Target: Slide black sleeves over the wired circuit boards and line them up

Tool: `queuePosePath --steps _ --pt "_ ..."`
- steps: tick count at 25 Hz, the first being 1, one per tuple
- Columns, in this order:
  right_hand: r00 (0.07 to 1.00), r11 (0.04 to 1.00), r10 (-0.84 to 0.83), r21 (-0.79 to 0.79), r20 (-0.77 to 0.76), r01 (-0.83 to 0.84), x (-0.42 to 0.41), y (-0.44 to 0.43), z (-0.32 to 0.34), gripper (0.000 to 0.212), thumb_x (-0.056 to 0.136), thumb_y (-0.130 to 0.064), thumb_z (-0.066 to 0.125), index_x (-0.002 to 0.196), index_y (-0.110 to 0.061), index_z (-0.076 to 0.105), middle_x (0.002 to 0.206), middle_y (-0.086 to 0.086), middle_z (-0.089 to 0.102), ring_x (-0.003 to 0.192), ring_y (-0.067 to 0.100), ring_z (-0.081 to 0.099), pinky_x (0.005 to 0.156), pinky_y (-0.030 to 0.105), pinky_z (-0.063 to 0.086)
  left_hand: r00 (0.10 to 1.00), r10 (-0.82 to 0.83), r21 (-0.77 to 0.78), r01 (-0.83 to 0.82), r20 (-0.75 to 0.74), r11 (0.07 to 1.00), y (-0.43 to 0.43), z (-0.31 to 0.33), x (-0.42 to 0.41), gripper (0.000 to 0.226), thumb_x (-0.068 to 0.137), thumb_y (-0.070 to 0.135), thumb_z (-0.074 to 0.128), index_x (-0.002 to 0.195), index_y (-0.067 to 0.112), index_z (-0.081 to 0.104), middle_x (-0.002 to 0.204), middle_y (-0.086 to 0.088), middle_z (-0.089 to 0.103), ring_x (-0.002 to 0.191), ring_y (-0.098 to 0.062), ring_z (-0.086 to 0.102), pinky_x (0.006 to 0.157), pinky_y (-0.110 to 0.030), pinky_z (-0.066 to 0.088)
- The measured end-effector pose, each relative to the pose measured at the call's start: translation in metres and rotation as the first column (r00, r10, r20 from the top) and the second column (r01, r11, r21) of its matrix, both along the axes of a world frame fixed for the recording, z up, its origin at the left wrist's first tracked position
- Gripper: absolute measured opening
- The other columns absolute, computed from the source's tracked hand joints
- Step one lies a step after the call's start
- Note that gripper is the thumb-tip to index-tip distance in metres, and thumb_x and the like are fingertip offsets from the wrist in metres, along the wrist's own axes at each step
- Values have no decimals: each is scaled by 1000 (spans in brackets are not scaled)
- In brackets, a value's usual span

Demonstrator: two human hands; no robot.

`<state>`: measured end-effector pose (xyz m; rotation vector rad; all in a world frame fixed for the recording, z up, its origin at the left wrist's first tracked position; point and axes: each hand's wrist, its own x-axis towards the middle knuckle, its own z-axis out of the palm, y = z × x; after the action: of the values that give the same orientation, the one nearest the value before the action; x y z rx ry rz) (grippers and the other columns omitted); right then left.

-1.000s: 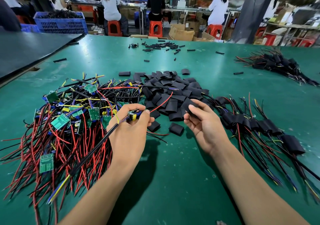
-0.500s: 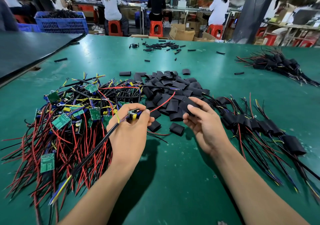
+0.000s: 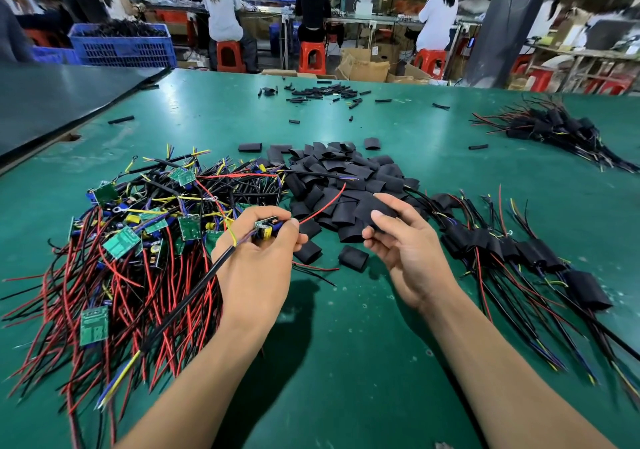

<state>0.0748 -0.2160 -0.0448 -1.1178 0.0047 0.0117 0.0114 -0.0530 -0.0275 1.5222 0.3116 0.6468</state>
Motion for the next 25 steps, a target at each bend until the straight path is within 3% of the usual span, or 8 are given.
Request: queuePosePath --steps 5,9,13,18,25 --pt "1000 1000 -2 -2 -10 2 1 -1 0 24 94 1 61 108 -16 71 82 6 61 61 14 64 58 22 54 993 -98 -19 97 -60 995 -1 -1 1 10 84 9 71 84 18 68 63 3 73 65 -8 73 63 -11 50" --pt "998 1000 -11 7 -58 11 3 -2 -1 22 95 0 61 108 -15 70 77 1 62 59 13 63 55 21 53 983 -162 -46 158 -82 986 0 -3 1 11 86 8 71 83 19 68 64 -2 74 66 -11 74 61 -9 49" --pt "995 1000 -11 17 -97 12 6 -7 0 20 95 -3 60 107 -17 69 74 0 64 59 12 63 55 21 52 980 -177 -63 172 -90 983 2 -4 3 14 87 6 70 83 19 68 65 -4 74 66 -15 74 67 -19 55" --pt "988 1000 6 14 -152 -4 6 -10 1 20 95 -5 60 104 -20 69 73 -1 66 58 11 60 56 22 47 977 -210 -252 214 40 944 9 -3 6 16 87 -7 66 83 8 67 62 -8 69 64 -22 72 63 -24 57" --pt "990 1000 14 -15 -143 -16 4 -12 3 25 95 -7 55 102 -23 72 89 1 62 58 11 55 57 25 37 987 -129 -234 149 99 961 9 -3 6 15 87 -5 68 81 9 67 65 -9 70 65 -24 73 64 -25 58"
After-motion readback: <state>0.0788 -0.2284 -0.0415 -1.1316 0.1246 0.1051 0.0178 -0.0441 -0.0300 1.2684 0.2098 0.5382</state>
